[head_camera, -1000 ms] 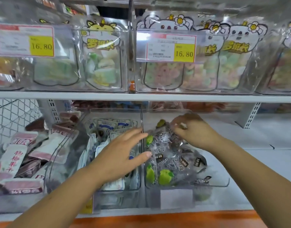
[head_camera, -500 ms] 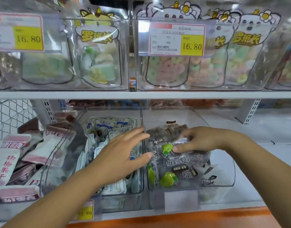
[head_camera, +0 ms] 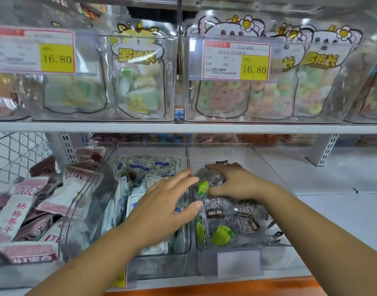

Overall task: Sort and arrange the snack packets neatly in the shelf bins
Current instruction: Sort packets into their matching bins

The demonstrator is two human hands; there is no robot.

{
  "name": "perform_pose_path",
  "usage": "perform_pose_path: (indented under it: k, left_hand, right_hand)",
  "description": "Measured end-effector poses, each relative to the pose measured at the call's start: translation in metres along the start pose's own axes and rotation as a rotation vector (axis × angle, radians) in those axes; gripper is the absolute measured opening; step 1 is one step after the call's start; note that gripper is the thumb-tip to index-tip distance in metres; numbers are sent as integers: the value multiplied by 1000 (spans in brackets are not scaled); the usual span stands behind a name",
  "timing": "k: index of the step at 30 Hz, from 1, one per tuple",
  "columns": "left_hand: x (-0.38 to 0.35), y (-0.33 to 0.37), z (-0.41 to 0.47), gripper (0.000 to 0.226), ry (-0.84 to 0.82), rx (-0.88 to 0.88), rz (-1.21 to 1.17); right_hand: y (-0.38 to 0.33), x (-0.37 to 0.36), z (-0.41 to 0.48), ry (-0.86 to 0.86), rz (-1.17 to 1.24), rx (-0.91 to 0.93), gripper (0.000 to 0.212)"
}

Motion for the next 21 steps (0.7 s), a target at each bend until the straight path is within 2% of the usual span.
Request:
perform_pose_path:
  k: [2, 5, 9, 11, 14, 15, 18, 21]
  left_hand:
    - [0, 0, 2, 71, 12, -4, -7]
    - [1, -1, 4, 70, 20, -7, -8]
    - [1, -2, 3, 70, 9, 4, -6]
    - [1, -2, 2, 71, 5, 12, -8]
    - [1, -1, 1, 70, 9, 8, -15]
    - [1, 0, 1, 69, 12, 5, -19]
    - [1, 1, 2, 70, 21, -1, -25]
    - [0, 1, 3, 70, 21, 3, -15]
  right_hand:
    - [-3, -1, 0, 2, 108, 58, 83]
    - [4, 7, -2, 73, 252, 24, 86]
    - [12, 41, -5, 239, 533, -102, 60]
    - [16, 43, -6, 156, 391, -146, 62]
    - [21, 7, -11, -170, 43, -147, 92]
    - [22, -4, -11, -219, -4, -143, 98]
    - [21, -10, -4, -148, 39, -67, 101]
    - [14, -1, -4, -41, 91, 30, 95]
Point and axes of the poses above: each hand's wrist, its own z-axis towards the middle knuckle, its own x-axis out of the back of the hand, y = z × x, the point moved 7 cm from there along z, towards the middle knuckle, and after that the axes turned 6 degrees about y, right-handed, at the moved point
